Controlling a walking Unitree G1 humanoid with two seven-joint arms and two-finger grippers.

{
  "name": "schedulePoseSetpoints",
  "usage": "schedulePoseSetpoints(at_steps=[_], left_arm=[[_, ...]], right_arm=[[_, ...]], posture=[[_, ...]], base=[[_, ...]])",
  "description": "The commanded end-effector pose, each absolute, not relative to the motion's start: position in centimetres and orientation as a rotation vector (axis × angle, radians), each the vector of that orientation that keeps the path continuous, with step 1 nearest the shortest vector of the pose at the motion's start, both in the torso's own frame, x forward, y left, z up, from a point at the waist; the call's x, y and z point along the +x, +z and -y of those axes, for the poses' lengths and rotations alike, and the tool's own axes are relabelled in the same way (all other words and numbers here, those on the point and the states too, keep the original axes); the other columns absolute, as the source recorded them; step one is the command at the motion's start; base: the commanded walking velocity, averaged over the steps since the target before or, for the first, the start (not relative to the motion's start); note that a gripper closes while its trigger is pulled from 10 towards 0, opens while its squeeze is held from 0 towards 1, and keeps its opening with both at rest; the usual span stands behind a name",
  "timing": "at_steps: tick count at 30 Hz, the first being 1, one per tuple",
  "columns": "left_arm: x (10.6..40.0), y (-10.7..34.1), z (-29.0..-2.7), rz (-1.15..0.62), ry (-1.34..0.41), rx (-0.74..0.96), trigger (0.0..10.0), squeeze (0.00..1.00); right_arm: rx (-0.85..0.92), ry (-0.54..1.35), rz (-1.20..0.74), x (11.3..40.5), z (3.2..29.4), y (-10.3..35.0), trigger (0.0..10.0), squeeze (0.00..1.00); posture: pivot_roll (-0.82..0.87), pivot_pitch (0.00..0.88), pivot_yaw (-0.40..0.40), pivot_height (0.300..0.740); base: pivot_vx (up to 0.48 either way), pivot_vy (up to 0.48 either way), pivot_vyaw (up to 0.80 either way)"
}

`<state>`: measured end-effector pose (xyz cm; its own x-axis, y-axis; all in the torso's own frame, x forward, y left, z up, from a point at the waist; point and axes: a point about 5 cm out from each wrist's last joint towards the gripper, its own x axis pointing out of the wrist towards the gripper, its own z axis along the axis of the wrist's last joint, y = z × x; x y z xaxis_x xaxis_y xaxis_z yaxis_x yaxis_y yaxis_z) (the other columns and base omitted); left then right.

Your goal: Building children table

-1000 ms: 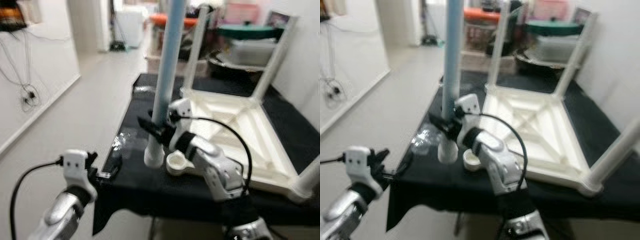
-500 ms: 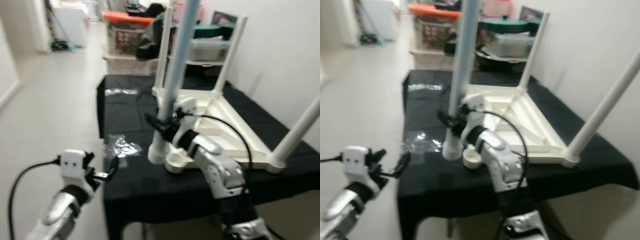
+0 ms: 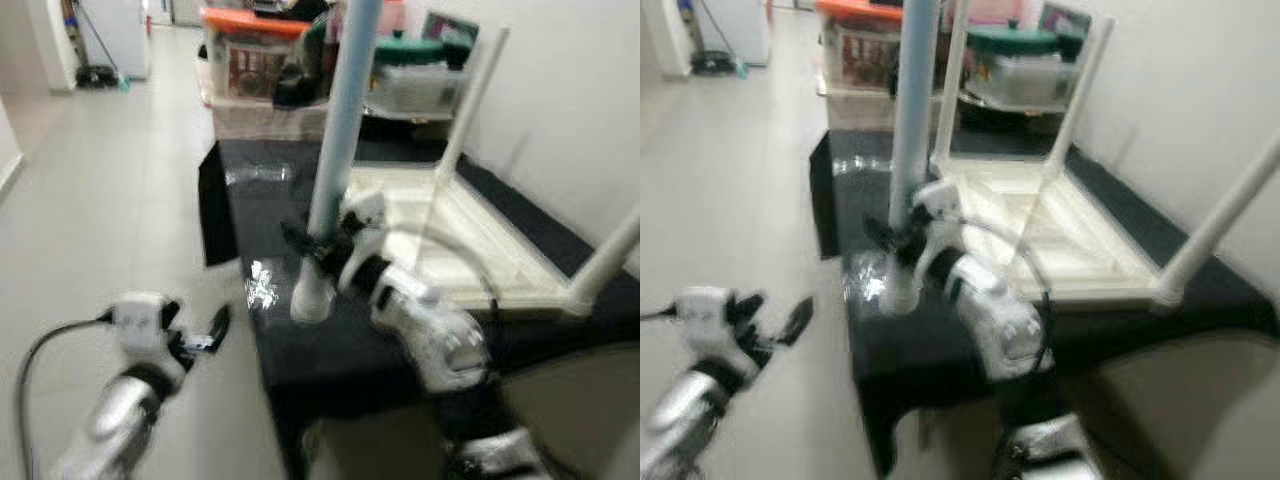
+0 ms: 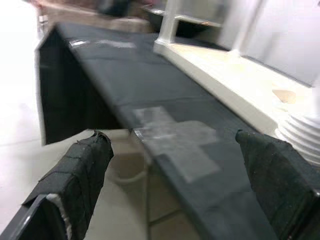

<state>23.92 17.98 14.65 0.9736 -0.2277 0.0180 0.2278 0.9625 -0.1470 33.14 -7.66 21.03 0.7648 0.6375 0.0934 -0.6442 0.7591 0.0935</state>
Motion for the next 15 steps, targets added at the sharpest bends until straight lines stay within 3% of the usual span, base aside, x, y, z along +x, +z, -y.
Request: schedulePoseSetpoints(at_steps=[1, 9, 15], left_arm=[[23.90, 14.35, -18.04, -0.009, -0.224, -0.145, 10.0, 0.00], [23.97, 14.43, -17.94, 0.002, -0.225, -0.144, 10.0, 0.00], [24.05, 14.36, -17.71, -0.002, -0.232, -0.122, 10.0, 0.00]], right_arm=[[0.120, 0.706, 0.090, 33.09, 7.36, 21.56, 10.0, 0.00], [0.102, 0.703, 0.097, 33.07, 7.21, 21.51, 10.0, 0.00], [0.096, 0.694, 0.099, 33.14, 7.25, 21.54, 10.0, 0.00]], posture=[[0.07, 0.000, -0.094, 0.740], [0.07, 0.000, -0.094, 0.740], [0.07, 0.000, -0.094, 0.740]], base=[[0.349, 0.000, 0.00], [0.338, 0.000, 0.00], [0.000, -0.062, 0.00]])
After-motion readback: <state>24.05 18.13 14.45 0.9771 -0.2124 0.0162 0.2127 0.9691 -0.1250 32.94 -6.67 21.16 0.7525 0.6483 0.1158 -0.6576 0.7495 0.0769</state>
